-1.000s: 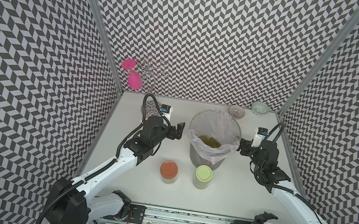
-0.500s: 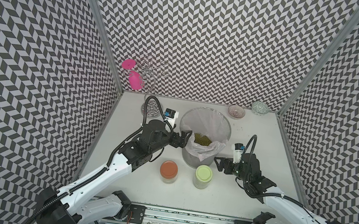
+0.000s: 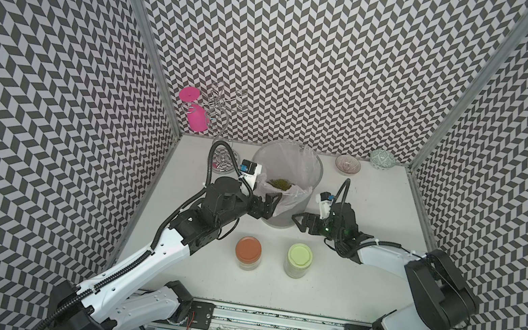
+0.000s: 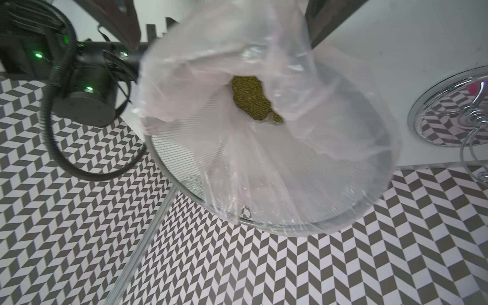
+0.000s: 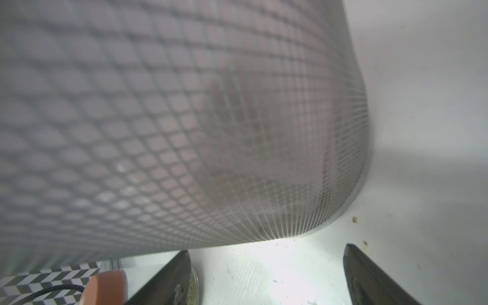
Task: Empty moldy mung beans from jars
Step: Move the trash bin to the center of the board, then pick up the jar from the center of the board.
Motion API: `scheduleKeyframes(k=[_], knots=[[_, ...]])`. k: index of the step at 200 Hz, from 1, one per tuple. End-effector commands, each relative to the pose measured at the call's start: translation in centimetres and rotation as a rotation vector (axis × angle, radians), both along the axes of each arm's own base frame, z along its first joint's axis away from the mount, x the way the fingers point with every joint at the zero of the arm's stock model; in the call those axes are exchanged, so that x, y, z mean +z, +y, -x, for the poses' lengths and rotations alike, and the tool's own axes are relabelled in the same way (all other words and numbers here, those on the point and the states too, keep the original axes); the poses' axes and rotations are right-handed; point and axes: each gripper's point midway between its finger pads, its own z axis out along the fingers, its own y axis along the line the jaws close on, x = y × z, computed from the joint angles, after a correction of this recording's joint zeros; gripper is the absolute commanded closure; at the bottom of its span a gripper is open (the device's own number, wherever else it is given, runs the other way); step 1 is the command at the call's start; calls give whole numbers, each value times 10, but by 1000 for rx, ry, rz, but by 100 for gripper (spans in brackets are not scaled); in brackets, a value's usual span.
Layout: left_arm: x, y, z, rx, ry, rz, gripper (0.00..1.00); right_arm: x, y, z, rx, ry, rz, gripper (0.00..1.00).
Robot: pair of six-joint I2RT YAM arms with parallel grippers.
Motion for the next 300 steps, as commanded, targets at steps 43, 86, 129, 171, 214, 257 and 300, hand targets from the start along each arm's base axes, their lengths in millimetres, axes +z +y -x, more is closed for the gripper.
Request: scheduleKeyframes(k=[43, 86, 129, 171, 214, 257, 300], knots=[[26, -16, 9, -100, -65, -34, 0, 59, 36, -87, 33, -193, -48, 12], [9, -40, 27, -207, -45, -85, 0, 68, -10, -47, 110, -221, 12, 13], [-28, -90, 82, -468, 29, -137, 0, 53, -46, 29, 146, -230, 100, 10], [-85, -121, 131, -621, 127, -259, 0, 40, -80, 54, -50, -145, 72, 10], [-131, -136, 141, -639, 180, -363, 0, 15, -110, 60, -237, -50, 85, 10], [-158, -138, 122, -552, 171, -427, 0, 3, -119, 62, -242, -25, 81, 10], [-153, -142, 109, -472, 121, -460, 0, -1, -112, 65, -189, -15, 70, 10]])
